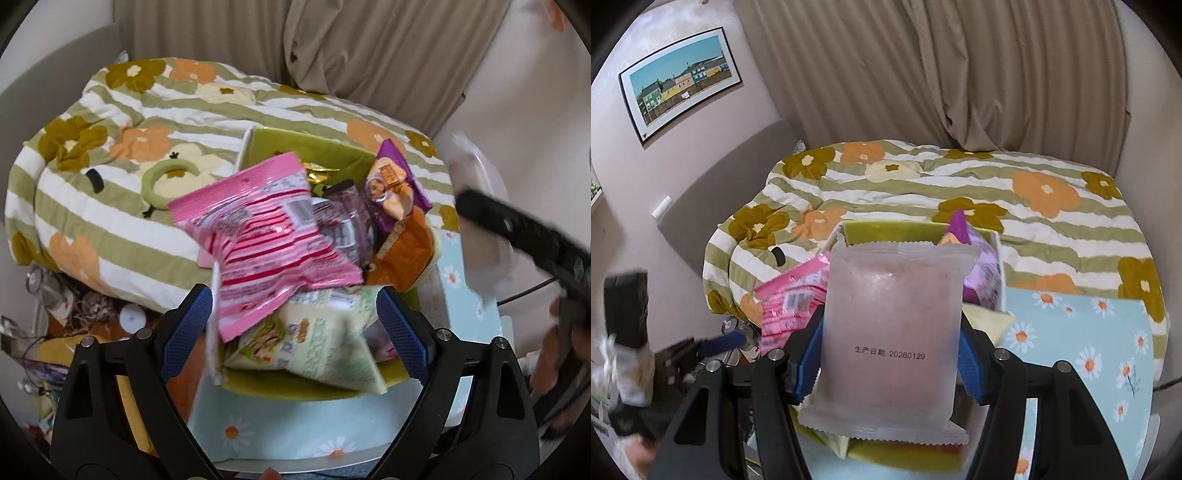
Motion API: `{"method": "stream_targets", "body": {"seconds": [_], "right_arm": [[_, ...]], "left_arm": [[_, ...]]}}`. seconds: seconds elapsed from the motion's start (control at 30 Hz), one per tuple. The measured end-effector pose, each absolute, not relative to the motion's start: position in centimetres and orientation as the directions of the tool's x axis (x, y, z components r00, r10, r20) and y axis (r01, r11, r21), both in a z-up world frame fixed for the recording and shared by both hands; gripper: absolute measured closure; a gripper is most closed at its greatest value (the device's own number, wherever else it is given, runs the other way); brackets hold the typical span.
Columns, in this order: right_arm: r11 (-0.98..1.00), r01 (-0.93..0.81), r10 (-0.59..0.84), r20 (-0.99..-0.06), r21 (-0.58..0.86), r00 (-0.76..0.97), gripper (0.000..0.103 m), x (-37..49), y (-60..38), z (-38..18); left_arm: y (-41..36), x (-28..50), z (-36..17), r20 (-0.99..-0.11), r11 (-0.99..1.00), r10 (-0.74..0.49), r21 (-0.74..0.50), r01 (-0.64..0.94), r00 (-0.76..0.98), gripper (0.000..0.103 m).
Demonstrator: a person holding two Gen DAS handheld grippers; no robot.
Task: Organize snacks
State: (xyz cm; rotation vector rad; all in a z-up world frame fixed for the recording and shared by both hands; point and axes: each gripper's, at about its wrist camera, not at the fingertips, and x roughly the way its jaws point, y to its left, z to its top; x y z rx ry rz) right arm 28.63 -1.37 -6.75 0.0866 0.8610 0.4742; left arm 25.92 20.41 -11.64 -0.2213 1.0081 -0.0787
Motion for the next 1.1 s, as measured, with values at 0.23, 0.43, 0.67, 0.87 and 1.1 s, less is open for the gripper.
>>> {"method": "stream_targets", "body": {"seconds": [0.23, 0.43, 0.67, 0.87, 1.1], "right_arm": [[0.897, -0.363, 0.415, -0.763, 0.251, 0.497, 0.038, 31.5, 2.0, -9.4], [0.918, -0.339, 0.364, -0.782, 0.208, 0.506, 0.01, 30.8, 2.3, -11.0], [0.921, -0.348, 0.348, -0.775, 0.177, 0.527, 0.009, 29.0, 1.2, -10.8], [0.912, -0.357, 0.383, -0.738, 0.204, 0.556, 0.008, 26.4, -1.3, -9.3], [0.923, -0.326, 0.374, -0.683, 0.206, 0.627, 0.007, 20.6, -7.4, -5.8]], "left_arm": [[21.7, 25.4, -13.6, -0.842, 0.977, -0.165, -0.212, -0.034, 0.513, 0.013], [21.7, 25.0, -15.4, -0.857, 0.977, -0.168, -0.211, -0.034, 0.488, 0.013], [20.6, 23.3, -15.0, -0.848, 0.978, -0.154, -0.204, -0.044, 0.508, 0.013], [18.4, 20.2, -13.6, -0.834, 0.979, -0.135, -0.197, -0.06, 0.534, 0.013], [14.3, 15.7, -8.3, -0.773, 0.986, -0.104, -0.161, -0.036, 0.625, 0.013]]}}
